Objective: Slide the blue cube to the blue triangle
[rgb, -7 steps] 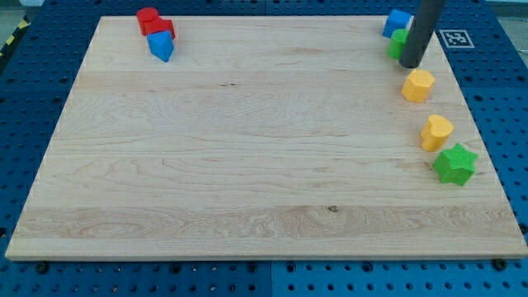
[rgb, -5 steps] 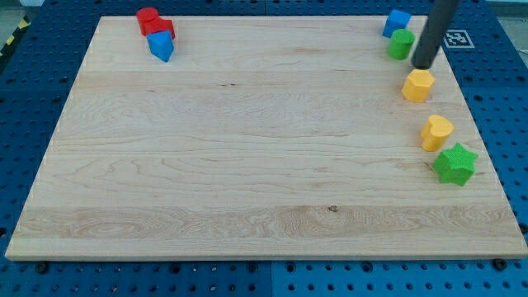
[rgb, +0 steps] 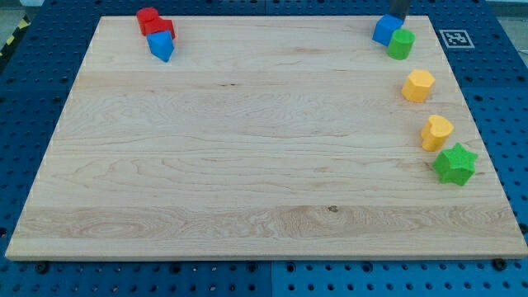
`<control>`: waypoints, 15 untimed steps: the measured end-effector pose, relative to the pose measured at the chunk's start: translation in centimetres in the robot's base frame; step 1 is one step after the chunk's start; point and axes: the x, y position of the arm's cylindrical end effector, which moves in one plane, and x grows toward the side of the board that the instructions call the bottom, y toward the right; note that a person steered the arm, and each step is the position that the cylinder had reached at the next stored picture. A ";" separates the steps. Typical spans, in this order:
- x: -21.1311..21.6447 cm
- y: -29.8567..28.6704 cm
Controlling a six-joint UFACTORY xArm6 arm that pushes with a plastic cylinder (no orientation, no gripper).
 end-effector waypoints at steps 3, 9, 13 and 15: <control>2.0 0.6; 4.9 -1.9; 5.4 -9.7; 5.7 -16.4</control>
